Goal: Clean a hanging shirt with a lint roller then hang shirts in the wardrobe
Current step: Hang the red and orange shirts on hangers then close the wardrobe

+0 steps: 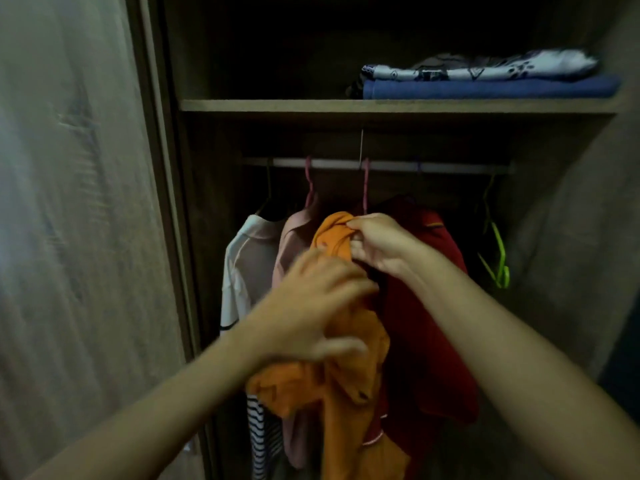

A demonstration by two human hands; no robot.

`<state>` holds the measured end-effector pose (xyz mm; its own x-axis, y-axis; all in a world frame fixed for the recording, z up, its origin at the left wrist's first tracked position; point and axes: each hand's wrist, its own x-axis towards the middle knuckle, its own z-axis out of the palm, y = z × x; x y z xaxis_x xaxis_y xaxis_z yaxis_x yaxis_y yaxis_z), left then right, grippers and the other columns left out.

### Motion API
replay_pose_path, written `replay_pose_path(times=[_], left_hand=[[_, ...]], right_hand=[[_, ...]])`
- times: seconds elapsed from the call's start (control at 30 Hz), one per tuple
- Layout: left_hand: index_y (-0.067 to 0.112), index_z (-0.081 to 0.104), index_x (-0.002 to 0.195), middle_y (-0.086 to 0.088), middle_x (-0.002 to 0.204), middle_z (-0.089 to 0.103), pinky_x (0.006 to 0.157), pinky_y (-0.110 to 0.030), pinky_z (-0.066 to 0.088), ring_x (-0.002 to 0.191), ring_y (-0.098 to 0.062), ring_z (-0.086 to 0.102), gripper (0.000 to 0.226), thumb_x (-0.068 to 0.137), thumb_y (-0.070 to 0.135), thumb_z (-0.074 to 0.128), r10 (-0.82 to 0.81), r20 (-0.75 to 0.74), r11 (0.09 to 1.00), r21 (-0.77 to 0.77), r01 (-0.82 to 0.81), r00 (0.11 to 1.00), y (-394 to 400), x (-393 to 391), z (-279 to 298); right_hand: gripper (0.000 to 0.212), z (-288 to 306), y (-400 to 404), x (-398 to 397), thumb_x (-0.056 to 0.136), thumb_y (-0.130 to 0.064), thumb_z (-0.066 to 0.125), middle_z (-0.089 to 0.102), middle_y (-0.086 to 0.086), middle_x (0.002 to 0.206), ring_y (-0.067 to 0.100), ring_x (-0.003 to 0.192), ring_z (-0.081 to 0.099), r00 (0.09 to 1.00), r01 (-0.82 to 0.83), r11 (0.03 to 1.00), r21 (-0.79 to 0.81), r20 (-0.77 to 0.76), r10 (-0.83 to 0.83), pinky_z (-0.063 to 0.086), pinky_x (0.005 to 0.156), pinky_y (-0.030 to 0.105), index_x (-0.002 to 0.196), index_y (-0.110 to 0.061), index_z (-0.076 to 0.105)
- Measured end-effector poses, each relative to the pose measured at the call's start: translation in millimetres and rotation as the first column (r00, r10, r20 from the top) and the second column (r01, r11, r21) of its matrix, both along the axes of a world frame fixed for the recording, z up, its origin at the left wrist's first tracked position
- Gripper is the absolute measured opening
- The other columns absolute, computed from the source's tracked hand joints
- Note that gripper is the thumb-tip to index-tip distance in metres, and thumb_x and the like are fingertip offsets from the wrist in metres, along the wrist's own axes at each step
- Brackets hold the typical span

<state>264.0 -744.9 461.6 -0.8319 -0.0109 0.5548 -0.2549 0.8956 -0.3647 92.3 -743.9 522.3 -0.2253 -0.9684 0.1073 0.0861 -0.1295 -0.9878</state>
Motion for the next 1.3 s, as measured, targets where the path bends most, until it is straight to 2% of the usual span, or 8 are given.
replay_pose_path(times=[0.13,0.23,0.37,0.5,0.73,1.03,1.17,1.3], left_hand=[[0.022,0.043,0.141,-0.006,0.111,0.067,0.108,-0.07,0.013,0.123,-0.029,0.053,0.073,0.076,0.046,0.065,0.322,0.313,0.917,-0.338,-0.212,0.894,3,-24,-47],[0.026,0.075,0.079,0.007,0.058,0.063,0.109,-0.054,0.03,0.071,-0.017,0.063,0.015,0.064,0.022,0.076,0.291,0.181,0.885,-0.424,-0.192,0.94,-16,-26,-39],[0.018,0.065,0.094,-0.002,0.087,0.066,0.063,-0.026,0.046,0.076,-0.023,0.065,0.027,0.068,0.014,0.071,0.091,0.053,0.995,0.042,-0.093,0.994,-30,-14,-7],[0.017,0.055,0.099,-0.001,0.096,0.061,0.07,-0.041,0.052,0.085,-0.023,0.06,0.025,0.076,0.02,0.049,0.156,-0.304,0.941,0.335,-0.048,0.94,-41,0,34],[0.011,0.06,0.093,0.005,0.086,0.06,0.064,-0.013,0.041,0.078,-0.01,0.057,0.01,0.091,0.013,0.051,0.372,-0.503,0.785,0.619,0.025,0.78,-68,-6,42],[0.023,0.036,0.141,0.001,0.131,0.05,0.099,-0.037,0.045,0.119,-0.013,0.051,0.059,0.093,0.058,0.04,0.431,-0.467,0.713,0.701,0.026,0.772,-41,6,15],[0.03,0.036,0.134,0.018,0.122,0.045,0.087,-0.025,0.047,0.107,0.0,0.05,0.068,0.08,0.069,0.051,0.411,-0.285,0.738,0.662,-0.132,0.866,4,23,-26],[0.028,0.058,0.102,0.012,0.089,0.07,0.076,-0.031,0.054,0.08,-0.002,0.067,0.011,0.091,0.031,0.057,0.442,-0.135,0.698,0.673,-0.246,0.887,-13,42,-46]], right_hand=[[0.029,6,0,6,0.099,0.0,0.033,0.061,0.002,0.049,0.01,0.045,0.064,0.997,-0.072,0.997,0.02,-0.034,0.072,0.055,0.045,0.024,0.082,-0.003,0.057],[0.028,8,4,0,0.099,0.0,0.035,0.064,0.005,0.057,0.013,0.05,0.066,0.997,-0.075,0.997,-0.009,-0.011,0.074,0.058,0.05,0.027,0.085,-0.001,0.059],[0.019,-9,22,-21,0.095,-0.03,0.056,0.072,0.005,0.093,0.016,0.082,0.07,0.973,-0.121,0.993,0.015,-0.196,0.122,0.059,0.076,0.032,0.104,-0.015,0.064],[0.047,-39,44,-26,0.071,-0.063,0.068,0.066,0.0,0.104,0.017,0.092,0.06,0.89,-0.255,0.96,0.116,-0.36,0.279,0.043,0.08,0.028,0.107,-0.032,0.066],[0.03,-48,50,-2,0.09,-0.036,0.061,0.072,0.01,0.095,0.027,0.084,0.07,0.867,-0.282,0.955,0.089,-0.403,0.294,0.06,0.064,0.032,0.108,-0.012,0.065],[0.021,-23,35,34,0.101,-0.003,0.04,0.058,0.023,0.119,0.03,0.085,0.067,0.925,-0.054,0.998,-0.039,0.375,0.065,0.061,0.057,0.042,0.12,0.003,0.045],[0.034,-18,35,39,0.1,0.002,0.034,0.045,0.028,0.138,0.041,0.093,0.064,0.839,0.05,0.999,-0.015,0.544,-0.034,0.058,0.06,0.049,0.134,0.003,0.035],[0.017,5,53,27,0.101,0.001,0.03,0.05,0.032,0.132,0.043,0.102,0.064,0.785,0.063,0.996,-0.063,0.62,-0.01,0.05,0.078,0.054,0.1,0.001,0.047]])
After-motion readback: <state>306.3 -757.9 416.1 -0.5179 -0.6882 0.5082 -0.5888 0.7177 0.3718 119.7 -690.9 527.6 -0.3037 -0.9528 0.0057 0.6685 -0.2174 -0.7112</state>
